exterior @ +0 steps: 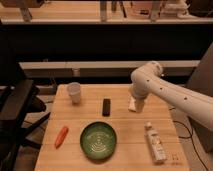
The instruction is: Push the eraser across the table
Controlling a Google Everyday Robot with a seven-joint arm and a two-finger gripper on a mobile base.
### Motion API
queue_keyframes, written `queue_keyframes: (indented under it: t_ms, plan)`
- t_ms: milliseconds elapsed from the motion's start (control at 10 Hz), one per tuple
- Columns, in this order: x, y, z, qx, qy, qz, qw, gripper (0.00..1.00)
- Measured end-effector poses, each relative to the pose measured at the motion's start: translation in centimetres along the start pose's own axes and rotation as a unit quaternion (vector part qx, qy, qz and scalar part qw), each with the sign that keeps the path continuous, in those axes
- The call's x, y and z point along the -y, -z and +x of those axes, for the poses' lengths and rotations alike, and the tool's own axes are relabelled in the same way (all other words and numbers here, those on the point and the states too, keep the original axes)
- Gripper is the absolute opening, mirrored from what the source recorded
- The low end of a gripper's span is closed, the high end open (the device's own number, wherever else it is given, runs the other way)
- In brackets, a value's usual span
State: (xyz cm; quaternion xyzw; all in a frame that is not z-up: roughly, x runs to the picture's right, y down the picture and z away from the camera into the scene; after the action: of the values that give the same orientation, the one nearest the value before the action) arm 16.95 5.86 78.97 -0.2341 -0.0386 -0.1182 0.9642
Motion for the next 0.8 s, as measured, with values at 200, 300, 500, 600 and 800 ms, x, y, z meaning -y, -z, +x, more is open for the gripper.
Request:
queue_keyframes:
  t_ms: [200, 300, 500, 600, 800]
  plan:
    - [0.1, -0.11, -0.06, 0.0, 0.002, -0.001, 1.0, 0.77]
    - [0.23, -0.16, -0.15, 0.0, 0.004, -0.001, 1.0, 0.77]
    - [0.4, -0.22, -0.28, 0.001, 0.006, -0.002, 1.0, 0.77]
    - [0.41, -0.27, -0.34, 0.001, 0.007, -0.004, 1.0, 0.77]
    - [0.44, -0.35, -0.27, 0.0, 0.008, -0.006, 1.0, 0.64]
